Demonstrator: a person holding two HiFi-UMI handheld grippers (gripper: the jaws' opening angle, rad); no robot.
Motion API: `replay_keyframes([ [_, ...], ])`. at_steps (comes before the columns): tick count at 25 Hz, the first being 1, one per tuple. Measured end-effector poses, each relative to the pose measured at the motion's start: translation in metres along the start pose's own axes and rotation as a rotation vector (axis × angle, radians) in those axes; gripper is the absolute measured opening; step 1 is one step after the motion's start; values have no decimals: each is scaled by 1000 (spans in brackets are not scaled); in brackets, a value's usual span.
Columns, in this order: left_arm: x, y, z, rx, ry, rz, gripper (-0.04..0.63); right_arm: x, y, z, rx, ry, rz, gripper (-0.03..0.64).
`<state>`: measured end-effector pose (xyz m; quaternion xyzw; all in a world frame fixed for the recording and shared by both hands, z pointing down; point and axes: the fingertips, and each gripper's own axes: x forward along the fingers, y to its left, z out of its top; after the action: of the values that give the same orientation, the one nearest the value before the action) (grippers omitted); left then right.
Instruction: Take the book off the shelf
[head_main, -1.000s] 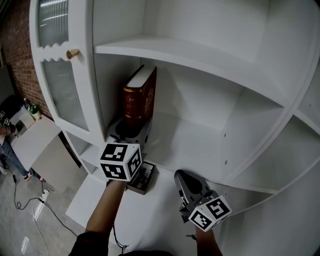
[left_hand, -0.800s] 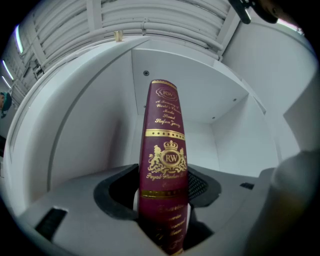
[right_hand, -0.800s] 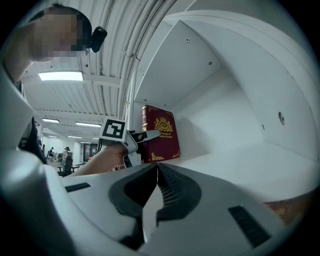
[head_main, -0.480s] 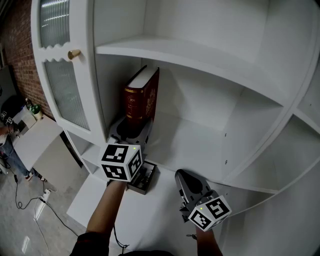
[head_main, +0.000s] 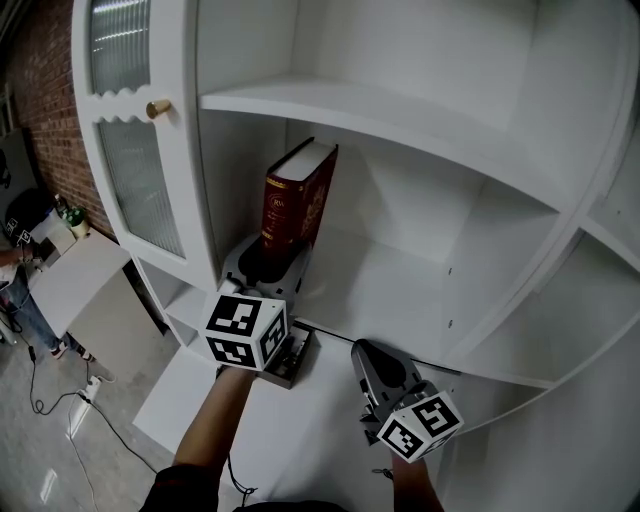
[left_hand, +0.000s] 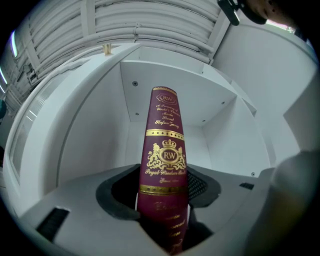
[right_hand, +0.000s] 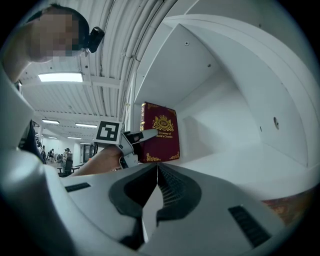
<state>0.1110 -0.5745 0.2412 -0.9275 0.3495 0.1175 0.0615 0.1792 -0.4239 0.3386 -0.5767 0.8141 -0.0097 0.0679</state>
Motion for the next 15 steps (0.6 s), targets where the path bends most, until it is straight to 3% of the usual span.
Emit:
replay_keyframes([
  [15,-38,-5,17,-42,-27,2,235,-12,24,6,2,-9,36,20],
])
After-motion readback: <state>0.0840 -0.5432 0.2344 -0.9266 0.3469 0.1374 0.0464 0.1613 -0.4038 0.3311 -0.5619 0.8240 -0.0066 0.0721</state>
